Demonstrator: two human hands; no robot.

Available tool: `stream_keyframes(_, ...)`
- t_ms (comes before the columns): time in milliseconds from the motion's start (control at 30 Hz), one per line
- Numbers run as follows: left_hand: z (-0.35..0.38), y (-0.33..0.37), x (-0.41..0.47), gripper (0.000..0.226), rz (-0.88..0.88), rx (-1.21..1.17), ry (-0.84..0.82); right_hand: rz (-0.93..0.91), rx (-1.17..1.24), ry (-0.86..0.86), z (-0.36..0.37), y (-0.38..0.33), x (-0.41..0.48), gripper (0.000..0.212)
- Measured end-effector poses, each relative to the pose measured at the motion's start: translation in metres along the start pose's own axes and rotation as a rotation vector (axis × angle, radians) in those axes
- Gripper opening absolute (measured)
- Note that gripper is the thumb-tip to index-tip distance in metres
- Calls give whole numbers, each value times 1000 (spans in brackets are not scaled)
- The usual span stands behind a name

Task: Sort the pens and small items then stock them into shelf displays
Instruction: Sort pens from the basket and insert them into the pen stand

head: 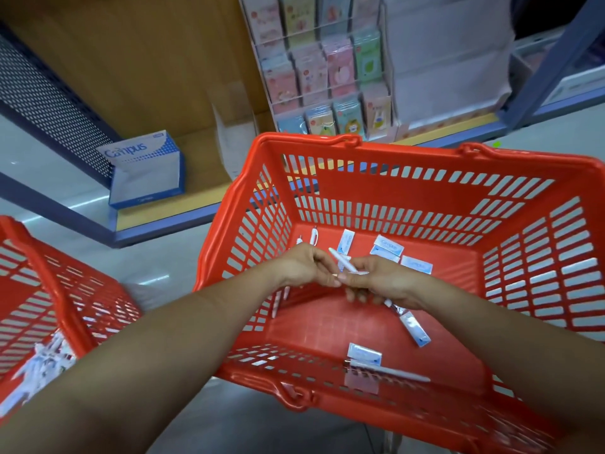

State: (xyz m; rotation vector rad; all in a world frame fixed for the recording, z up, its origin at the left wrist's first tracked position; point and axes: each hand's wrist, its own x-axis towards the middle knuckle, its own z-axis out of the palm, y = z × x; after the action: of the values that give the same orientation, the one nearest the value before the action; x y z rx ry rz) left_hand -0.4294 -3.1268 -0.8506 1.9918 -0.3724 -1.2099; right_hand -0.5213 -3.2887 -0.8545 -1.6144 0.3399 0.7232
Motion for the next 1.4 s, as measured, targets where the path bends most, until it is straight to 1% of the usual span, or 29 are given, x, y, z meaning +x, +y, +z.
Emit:
stream_keyframes(67, -6, -1, 0, 20, -28, -9, 185, 8, 49, 76, -6, -1, 3, 11)
stream_keyframes(100, -10, -2, 3, 26, -78, 80, 281, 30, 87, 121, -10, 0, 4, 10)
stream_keyframes(133, -12, -3, 5, 31, -136, 248, 330, 53, 122, 162, -14, 2, 4, 8)
stream_keyframes(200, -6, -4, 11, 41, -224, 589, 333, 84, 186, 209, -20, 9, 5, 8)
stream_keyframes(233, 1, -4, 14, 47, -254, 712, 325, 92, 235, 221, -21, 12, 6, 8)
stream_keyframes(300, 14, -6, 21, 60, -289, 844, 337, 124, 347, 228, -20, 15, 8, 11)
stream_keyframes(333, 16, -9, 25, 59, -298, 850, 374, 153, 399, 227, -19, 15, 8, 11)
stream_keyframes(400, 15, -16, 27, 46, -317, 792, 440, 218, 456, 215, -16, 16, 10, 11)
stream_keyframes(467, 12, -24, 28, 37, -322, 786, 465, 245, 439, 210, -13, 17, 13, 12)
stream_keyframes(533, 13, -29, 29, 36, -323, 791, 455, 232, 363, 204, -13, 18, 14, 13)
stream_keyframes(600, 12, -28, 30, 39, -314, 787, 438, 200, 310, 177, -13, 19, 12, 20)
stream_keyframes(667, 9, -25, 31, 44, -316, 786, 420, 172, 306, 174, -13, 18, 10, 24)
stream_keyframes(733, 9, -25, 31, 41, -336, 777, 420, 158, 350, 181, -14, 18, 10, 24)
stream_keyframes(800, 11, -26, 31, 28, -348, 661, 384, 169, 443, 178, -12, 17, 10, 19)
stream_keyframes(833, 10, -26, 31, 18, -338, 530, 351, 174, 495, 175, -11, 15, 10, 15)
stream_keyframes(867, 9, -24, 31, 17, -313, 381, 321, 172, 542, 177, -9, 14, 10, 11)
stream_keyframes(900, 8, -19, 30, 21, -285, 266, 309, 164, 577, 181, -8, 12, 11, 8)
stream_keyframes(933, 7, -12, 28, 23, -256, 199, 313, 149, 602, 183, -6, 10, 11, 7)
stream_keyframes(1000, 6, 9, 15, 20, -198, 118, 288, 113, 641, 186, -2, 0, 10, 9)
stream_keyframes(1067, 2, 33, -4, 21, -131, 68, 186, 57, 673, 194, 4, -15, 5, 14)
stream_keyframes(1133, -7, 56, -26, 18, -57, 15, 104, -40, 681, 205, 15, -36, -1, 16)
stream_keyframes(1167, -13, 67, -37, 18, -8, -15, 91, -102, 678, 204, 22, -51, -6, 20)
stream_keyframes(1233, -25, 86, -60, 19, 123, -44, 123, -227, 708, 188, 35, -84, -18, 27)
stream_keyframes(1300, -39, 102, -87, 16, 262, -51, 209, -352, 773, 150, 47, -118, -29, 32)
stream_keyframes(1367, -61, 116, -119, 16, 376, -20, 295, -452, 801, 122, 59, -154, -39, 33)
stream_keyframes(1400, -74, 119, -135, 20, 420, -2, 327, -499, 786, 103, 65, -173, -42, 32)
